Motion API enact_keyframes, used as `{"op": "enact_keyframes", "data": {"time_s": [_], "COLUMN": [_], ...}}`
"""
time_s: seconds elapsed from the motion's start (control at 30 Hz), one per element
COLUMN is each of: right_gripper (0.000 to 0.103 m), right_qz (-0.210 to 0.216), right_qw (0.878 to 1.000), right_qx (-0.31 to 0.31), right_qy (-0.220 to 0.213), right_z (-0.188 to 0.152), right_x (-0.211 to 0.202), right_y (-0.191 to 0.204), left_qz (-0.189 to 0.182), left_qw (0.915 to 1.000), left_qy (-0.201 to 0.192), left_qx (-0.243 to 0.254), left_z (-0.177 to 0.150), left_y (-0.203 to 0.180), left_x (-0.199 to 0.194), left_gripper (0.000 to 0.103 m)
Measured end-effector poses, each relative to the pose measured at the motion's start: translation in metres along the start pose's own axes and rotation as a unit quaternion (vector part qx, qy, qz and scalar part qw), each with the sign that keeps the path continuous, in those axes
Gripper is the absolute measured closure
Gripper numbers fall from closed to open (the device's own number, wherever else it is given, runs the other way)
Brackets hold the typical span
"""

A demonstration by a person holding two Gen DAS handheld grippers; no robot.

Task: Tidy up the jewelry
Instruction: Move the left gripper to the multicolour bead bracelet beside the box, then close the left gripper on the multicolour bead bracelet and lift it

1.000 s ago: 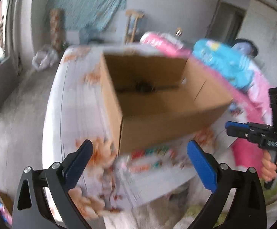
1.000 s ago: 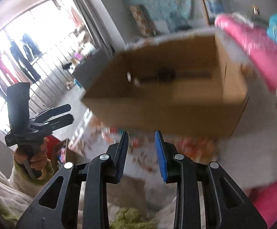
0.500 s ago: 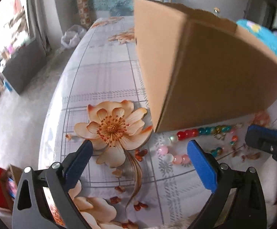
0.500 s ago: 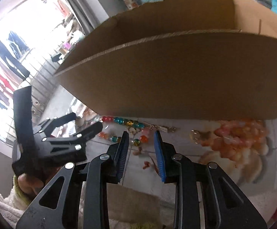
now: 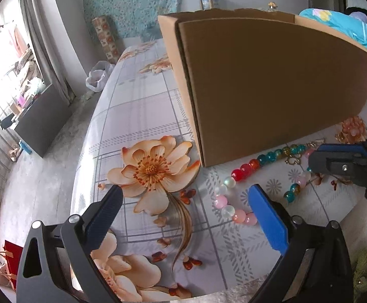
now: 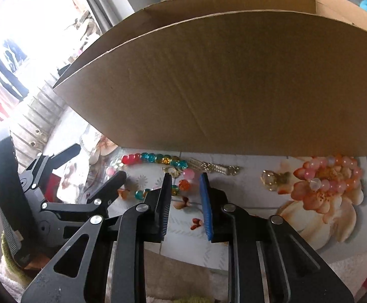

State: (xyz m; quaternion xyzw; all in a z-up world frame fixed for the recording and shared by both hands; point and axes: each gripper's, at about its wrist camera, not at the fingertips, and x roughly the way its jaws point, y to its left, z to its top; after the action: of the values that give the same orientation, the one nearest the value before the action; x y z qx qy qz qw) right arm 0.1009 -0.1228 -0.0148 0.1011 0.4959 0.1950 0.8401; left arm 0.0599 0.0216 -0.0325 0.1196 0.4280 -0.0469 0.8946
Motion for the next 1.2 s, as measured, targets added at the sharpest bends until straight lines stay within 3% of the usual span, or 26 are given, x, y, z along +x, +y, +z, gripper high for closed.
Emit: {"op": "enact_keyframes", "data": {"time_s": [0.2,0.4,0.57,0.7,0.8,0.97,1.07,1.2], "right_gripper": [0.084,0.082,0.096,0.096,0.096,0.096,0.096,0.096], "right_qz": [-0.001,-0.001,-0.011,-0.009,0.006,0.017,0.022,0.02], "right_qw": [1.0,1.0,1.0,1.0,0.998,0.995,0.994,0.997], "right_qx": [0.009,0.007,-0.007,-0.028,-0.051,-0.087,-0.095,-0.072], "right_qy": [0.011,0.02,0.016,-0.005,-0.024,-0.041,-0.041,-0.023], "right_z": [0.002,0.005,0.002,-0.002,-0.006,-0.016,-0.026,-0.033], "right_x": [0.011,0.013,0.016,0.009,-0.003,-0.023,-0.031,-0.028], "right_y": [0.009,0.013,0.021,0.029,0.038,0.049,0.049,0.04], "left_qz": [-0.045,-0.043,-0.044,-0.063,-0.069,-0.084,-0.081,-0.086], "left_qw": [0.9966,0.9974,0.9981,0.9975,0.9973,0.996,0.9963,0.9958], "left_qy": [0.034,0.026,0.023,-0.005,-0.022,-0.027,-0.016,0.005], "left_qx": [-0.059,-0.052,-0.037,-0.032,-0.016,0.009,0.024,0.032], "left_z": [-0.002,-0.003,0.0,-0.003,-0.004,-0.003,-0.003,-0.002], "left_y": [0.016,0.014,0.014,0.015,0.008,0.001,-0.004,-0.008], "left_x": [0.007,0.007,0.007,-0.002,-0.013,-0.02,-0.016,-0.01], "left_gripper": [0.006,0.006,0.006,0.006,0.013,0.035,0.05,0.057]}}
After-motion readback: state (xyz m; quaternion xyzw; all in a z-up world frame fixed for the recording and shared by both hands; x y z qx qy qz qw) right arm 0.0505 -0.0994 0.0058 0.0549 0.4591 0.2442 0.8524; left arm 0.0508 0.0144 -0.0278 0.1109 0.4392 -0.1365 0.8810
